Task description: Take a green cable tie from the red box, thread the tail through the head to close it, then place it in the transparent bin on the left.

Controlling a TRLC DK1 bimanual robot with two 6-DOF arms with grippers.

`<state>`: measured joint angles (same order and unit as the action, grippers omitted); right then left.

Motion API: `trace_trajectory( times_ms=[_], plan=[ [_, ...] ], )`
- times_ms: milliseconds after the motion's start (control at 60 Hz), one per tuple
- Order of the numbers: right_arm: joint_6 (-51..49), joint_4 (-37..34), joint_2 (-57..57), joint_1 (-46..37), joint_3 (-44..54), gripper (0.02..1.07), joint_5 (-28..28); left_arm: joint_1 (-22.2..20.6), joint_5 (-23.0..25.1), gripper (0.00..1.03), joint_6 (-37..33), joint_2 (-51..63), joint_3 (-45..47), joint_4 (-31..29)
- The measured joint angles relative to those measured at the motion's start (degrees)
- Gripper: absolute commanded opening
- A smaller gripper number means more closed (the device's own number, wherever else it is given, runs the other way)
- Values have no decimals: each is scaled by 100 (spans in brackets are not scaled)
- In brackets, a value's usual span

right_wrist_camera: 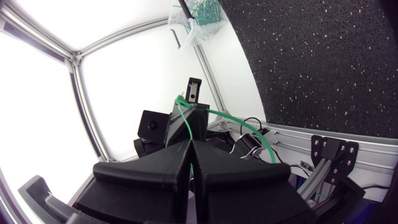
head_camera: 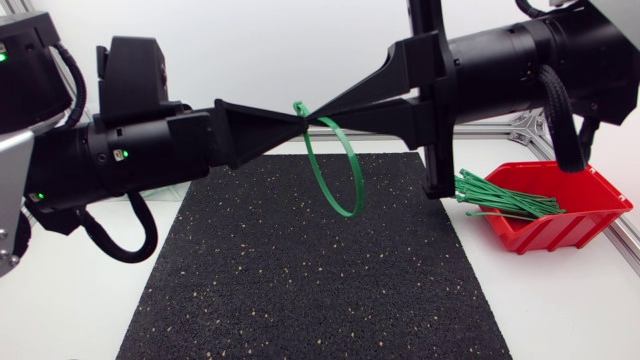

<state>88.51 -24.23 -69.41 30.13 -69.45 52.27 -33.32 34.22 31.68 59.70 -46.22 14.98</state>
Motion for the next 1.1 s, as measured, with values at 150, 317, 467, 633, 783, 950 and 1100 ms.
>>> trace_trajectory(
  times_ms=[150, 317, 467, 633, 783, 950, 1100],
  plan=[
    [0, 2, -24, -26, -118, 8, -4, -127, 0, 3, -44, -33, 2, -11],
    [0, -42, -140, -61, -142, 8, 4, -138, -7, 3, -76, -81, 22, -61],
    [0, -129, -225, -74, -240, 8, 48, -142, -26, 3, -90, -103, 35, -61],
    [0, -129, -393, -90, -313, 8, 173, -142, -70, 3, -90, -151, 44, -149],
    [0, -120, -498, -96, -332, 8, 197, -142, -122, 3, -92, -166, 55, -203],
    [0, -96, -525, -96, -332, 8, 201, -142, -140, 3, -140, -170, 61, -234],
    [0, -79, -507, -101, -330, 40, 155, -133, -105, 3, -181, -173, 61, -225]
  ],
)
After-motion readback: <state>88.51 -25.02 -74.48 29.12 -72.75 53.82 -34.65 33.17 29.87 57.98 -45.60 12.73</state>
